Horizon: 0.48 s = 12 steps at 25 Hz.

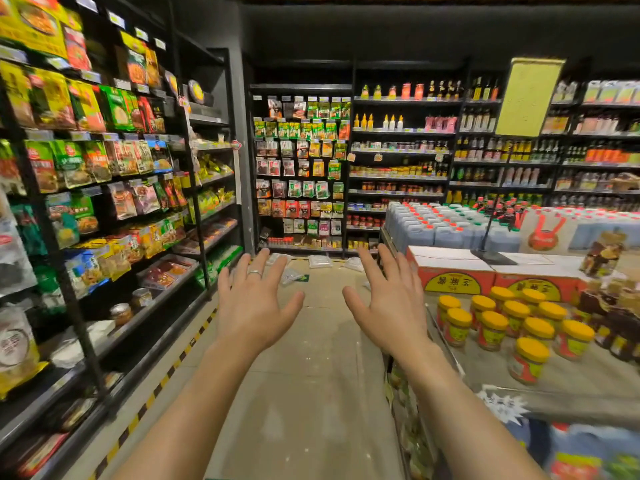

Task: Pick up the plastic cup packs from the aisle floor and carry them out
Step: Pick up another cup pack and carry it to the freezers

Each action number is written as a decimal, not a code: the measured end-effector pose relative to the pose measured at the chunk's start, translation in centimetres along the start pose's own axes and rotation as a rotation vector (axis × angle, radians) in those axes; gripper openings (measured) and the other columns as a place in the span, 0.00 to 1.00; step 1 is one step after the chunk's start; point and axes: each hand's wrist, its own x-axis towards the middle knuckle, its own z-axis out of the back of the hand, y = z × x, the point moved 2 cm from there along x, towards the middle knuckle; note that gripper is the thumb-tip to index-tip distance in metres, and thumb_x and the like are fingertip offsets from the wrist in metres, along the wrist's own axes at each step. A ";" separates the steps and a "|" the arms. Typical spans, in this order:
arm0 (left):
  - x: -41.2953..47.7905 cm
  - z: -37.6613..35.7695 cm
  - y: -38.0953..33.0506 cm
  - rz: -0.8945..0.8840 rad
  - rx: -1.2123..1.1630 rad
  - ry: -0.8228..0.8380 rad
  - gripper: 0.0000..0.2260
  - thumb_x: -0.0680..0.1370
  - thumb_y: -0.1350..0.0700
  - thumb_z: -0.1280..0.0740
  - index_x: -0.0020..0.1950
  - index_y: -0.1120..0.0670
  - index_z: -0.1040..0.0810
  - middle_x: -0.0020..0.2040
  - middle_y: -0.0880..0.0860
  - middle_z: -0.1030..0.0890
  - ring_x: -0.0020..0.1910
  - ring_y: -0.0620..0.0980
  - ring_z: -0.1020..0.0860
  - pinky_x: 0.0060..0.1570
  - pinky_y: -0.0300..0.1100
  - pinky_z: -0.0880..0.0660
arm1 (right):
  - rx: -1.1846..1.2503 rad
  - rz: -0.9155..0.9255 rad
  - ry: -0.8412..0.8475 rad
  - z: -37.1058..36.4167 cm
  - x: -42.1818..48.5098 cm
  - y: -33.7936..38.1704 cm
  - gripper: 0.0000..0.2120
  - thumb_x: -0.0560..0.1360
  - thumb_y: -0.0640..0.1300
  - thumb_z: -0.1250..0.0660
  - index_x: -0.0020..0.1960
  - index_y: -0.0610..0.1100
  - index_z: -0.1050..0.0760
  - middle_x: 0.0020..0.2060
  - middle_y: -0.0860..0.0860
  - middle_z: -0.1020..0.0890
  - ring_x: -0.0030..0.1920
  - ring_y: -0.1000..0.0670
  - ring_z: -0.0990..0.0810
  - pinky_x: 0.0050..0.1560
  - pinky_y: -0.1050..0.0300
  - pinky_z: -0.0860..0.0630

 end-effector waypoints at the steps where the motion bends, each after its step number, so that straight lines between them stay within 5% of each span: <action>1: 1.5 -0.8 0.9 0.003 0.006 0.005 0.31 0.78 0.32 0.48 0.79 0.41 0.46 0.81 0.48 0.46 0.79 0.53 0.51 0.76 0.58 0.54 | -0.003 0.008 -0.004 -1.3 1.4 0.4 0.32 0.78 0.63 0.45 0.79 0.58 0.50 0.79 0.50 0.47 0.78 0.44 0.54 0.75 0.44 0.56; 12: 14.7 -10.2 2.7 -0.006 0.043 -0.012 0.31 0.78 0.33 0.47 0.79 0.43 0.43 0.80 0.49 0.42 0.79 0.54 0.47 0.76 0.59 0.51 | 0.023 0.016 0.066 -12.4 14.7 -2.8 0.31 0.79 0.64 0.47 0.79 0.59 0.52 0.80 0.51 0.51 0.79 0.44 0.57 0.76 0.42 0.55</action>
